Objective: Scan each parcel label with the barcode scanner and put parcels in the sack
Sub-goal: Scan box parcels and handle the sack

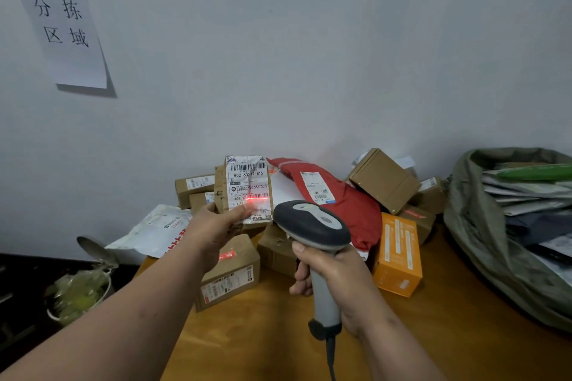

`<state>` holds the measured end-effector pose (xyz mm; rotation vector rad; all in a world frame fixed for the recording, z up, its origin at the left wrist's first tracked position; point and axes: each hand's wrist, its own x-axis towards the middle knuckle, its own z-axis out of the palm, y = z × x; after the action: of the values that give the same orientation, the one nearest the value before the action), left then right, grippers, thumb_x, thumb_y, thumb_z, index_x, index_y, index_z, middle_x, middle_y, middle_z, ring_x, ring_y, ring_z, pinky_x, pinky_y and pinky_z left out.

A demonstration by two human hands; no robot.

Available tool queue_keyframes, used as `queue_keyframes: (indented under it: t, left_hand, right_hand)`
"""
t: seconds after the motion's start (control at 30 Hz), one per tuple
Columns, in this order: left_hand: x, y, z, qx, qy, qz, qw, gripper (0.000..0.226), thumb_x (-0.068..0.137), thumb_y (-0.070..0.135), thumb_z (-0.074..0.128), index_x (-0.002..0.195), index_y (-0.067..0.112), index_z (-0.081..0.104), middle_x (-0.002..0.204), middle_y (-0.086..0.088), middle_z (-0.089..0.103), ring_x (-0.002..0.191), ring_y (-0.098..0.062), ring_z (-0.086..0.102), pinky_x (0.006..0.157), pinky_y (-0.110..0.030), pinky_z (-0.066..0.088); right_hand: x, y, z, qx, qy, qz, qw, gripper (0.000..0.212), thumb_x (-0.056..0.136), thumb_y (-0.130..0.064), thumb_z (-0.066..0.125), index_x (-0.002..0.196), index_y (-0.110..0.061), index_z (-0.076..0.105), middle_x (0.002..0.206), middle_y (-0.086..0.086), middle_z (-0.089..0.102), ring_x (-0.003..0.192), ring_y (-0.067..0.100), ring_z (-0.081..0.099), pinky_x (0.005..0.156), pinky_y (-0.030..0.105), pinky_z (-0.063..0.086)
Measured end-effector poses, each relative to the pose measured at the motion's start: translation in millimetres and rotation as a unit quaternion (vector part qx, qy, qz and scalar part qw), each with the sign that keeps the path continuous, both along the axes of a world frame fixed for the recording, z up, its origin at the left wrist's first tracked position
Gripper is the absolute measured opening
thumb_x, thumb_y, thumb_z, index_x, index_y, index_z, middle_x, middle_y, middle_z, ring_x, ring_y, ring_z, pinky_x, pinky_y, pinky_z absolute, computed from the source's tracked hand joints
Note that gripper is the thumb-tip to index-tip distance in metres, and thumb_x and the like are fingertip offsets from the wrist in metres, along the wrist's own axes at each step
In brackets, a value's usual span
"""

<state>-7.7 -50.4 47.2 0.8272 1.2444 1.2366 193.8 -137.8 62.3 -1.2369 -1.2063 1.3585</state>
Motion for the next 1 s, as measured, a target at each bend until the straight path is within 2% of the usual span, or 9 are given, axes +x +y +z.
queue_keyframes:
  t: [0.07, 0.23, 0.5, 0.67, 0.77, 0.9, 1.0]
  left_hand:
    - [1, 0, -2, 0.002, -0.001, -0.003, 1.000, 0.039, 0.080, 0.013, 0.079, 0.114, 0.012, 0.062, 0.102, -0.006, 0.075, 0.085, -0.016, 0.074, 0.067, -0.024, 0.055]
    - [3, -1, -9, -0.003, 0.006, -0.007, 1.000, 0.046, 0.076, 0.017, 0.082, 0.117, 0.012, 0.063, 0.107, -0.008, 0.074, 0.099, -0.022, 0.071, 0.088, -0.035, 0.057]
    - [12, -6, -10, -0.006, -0.001, -0.010, 1.000, 0.041, 0.079, 0.014, 0.080, 0.116, 0.013, 0.063, 0.105, -0.007, 0.075, 0.096, -0.021, 0.072, 0.078, -0.029, 0.055]
    - [26, -7, -9, -0.010, 0.000, -0.008, 1.000, 0.040, 0.078, 0.015, 0.079, 0.115, 0.012, 0.063, 0.106, -0.009, 0.074, 0.092, -0.019, 0.070, 0.073, -0.026, 0.053]
    - [40, -6, -10, -0.025, 0.000, -0.018, 1.000, 0.054, 0.069, 0.022, 0.082, 0.118, 0.008, 0.063, 0.107, -0.010, 0.074, 0.098, -0.022, 0.069, 0.078, -0.030, 0.054]
    - [78, -6, -8, -0.058, 0.005, -0.064, 0.996, 0.060, 0.059, 0.029, 0.081, 0.111, 0.007, 0.064, 0.107, -0.012, 0.070, 0.105, -0.030, 0.062, 0.097, -0.041, 0.050]
    - [111, 0, -10, -0.068, 0.015, -0.120, 0.990, 0.060, 0.059, 0.033, 0.081, 0.112, 0.008, 0.066, 0.107, -0.013, 0.072, 0.102, -0.029, 0.062, 0.090, -0.039, 0.050]
  right_hand:
    - [2, -1, 0, 0.001, 0.000, -0.001, 1.000, 0.018, 0.088, -0.026, 0.071, 0.090, -0.008, 0.070, 0.070, 0.011, 0.066, 0.065, 0.030, 0.069, 0.066, 0.037, 0.052]
    - [6, -2, -1, 0.008, -0.015, -0.002, 1.000, 0.017, 0.089, -0.026, 0.071, 0.091, -0.009, 0.069, 0.070, 0.010, 0.066, 0.063, 0.028, 0.069, 0.064, 0.035, 0.052]
    - [15, -1, -5, 0.013, -0.024, 0.002, 1.000, 0.020, 0.089, -0.027, 0.071, 0.085, -0.007, 0.070, 0.069, 0.011, 0.066, 0.061, 0.027, 0.068, 0.065, 0.036, 0.052]
    - [26, -3, -5, 0.019, -0.032, -0.007, 0.999, 0.015, 0.090, -0.026, 0.071, 0.089, -0.011, 0.071, 0.069, 0.009, 0.067, 0.062, 0.025, 0.070, 0.063, 0.033, 0.053]
    - [37, -6, -4, 0.027, -0.037, -0.036, 0.998, 0.008, 0.089, -0.027, 0.072, 0.093, -0.020, 0.070, 0.074, 0.003, 0.071, 0.062, 0.017, 0.069, 0.061, 0.027, 0.054]
    - [63, -8, -9, 0.022, -0.028, -0.081, 0.996, 0.009, 0.089, -0.026, 0.072, 0.095, -0.029, 0.066, 0.080, 0.000, 0.073, 0.061, 0.005, 0.067, 0.055, 0.018, 0.051]
    - [83, -8, -14, 0.021, 0.012, -0.123, 0.992, 0.010, 0.088, -0.021, 0.074, 0.090, -0.030, 0.069, 0.085, -0.001, 0.074, 0.069, 0.008, 0.069, 0.058, 0.021, 0.054]
